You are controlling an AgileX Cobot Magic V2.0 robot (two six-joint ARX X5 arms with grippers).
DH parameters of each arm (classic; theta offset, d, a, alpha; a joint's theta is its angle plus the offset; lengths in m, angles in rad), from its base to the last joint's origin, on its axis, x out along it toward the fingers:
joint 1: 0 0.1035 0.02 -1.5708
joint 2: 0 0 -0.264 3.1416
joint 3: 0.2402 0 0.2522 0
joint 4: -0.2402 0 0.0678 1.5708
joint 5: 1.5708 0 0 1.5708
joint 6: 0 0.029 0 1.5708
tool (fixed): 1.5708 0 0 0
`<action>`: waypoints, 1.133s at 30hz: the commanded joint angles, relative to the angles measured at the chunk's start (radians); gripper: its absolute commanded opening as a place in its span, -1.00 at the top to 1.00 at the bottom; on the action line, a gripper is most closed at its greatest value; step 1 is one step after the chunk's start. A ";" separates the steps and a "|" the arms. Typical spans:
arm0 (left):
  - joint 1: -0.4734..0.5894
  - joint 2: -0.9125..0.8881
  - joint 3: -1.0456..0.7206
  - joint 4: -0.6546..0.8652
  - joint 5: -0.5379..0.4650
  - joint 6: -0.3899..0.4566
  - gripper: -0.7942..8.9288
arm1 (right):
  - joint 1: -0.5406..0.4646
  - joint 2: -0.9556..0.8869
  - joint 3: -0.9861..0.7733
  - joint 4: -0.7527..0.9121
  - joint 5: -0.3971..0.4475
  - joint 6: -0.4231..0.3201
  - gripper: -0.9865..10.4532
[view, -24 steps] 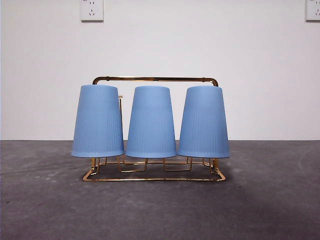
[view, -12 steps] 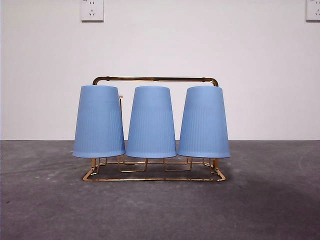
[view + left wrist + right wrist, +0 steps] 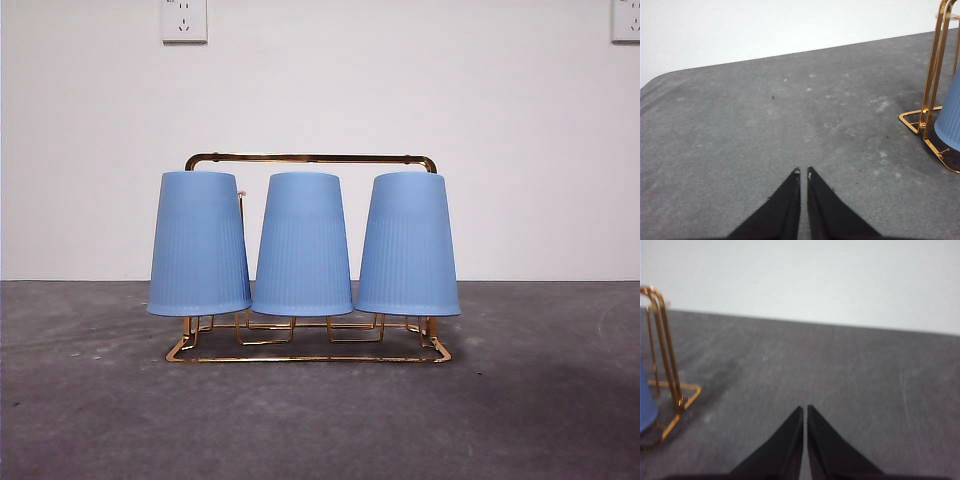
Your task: Pick the top cup and place it on cupholder, pick up the mid cup and place it on cupholder, last pick the bottom cup and place it on cupholder.
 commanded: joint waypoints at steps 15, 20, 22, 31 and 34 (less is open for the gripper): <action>0.002 -0.002 -0.020 -0.004 -0.002 -0.005 0.81 | -0.001 -0.017 -0.004 -0.092 0.001 0.085 0.82; 0.002 -0.002 -0.020 -0.004 -0.001 -0.005 0.81 | -0.001 -0.017 -0.004 -0.092 0.001 0.085 0.82; 0.002 -0.002 -0.020 -0.004 -0.002 -0.005 0.81 | -0.001 -0.017 -0.004 -0.092 0.001 0.085 0.82; 0.002 -0.002 -0.020 -0.004 -0.002 -0.005 0.81 | -0.001 -0.017 -0.004 -0.092 0.001 0.085 0.82; 0.002 -0.002 -0.020 -0.004 -0.002 -0.005 0.81 | -0.001 -0.017 -0.004 -0.092 0.001 0.085 0.82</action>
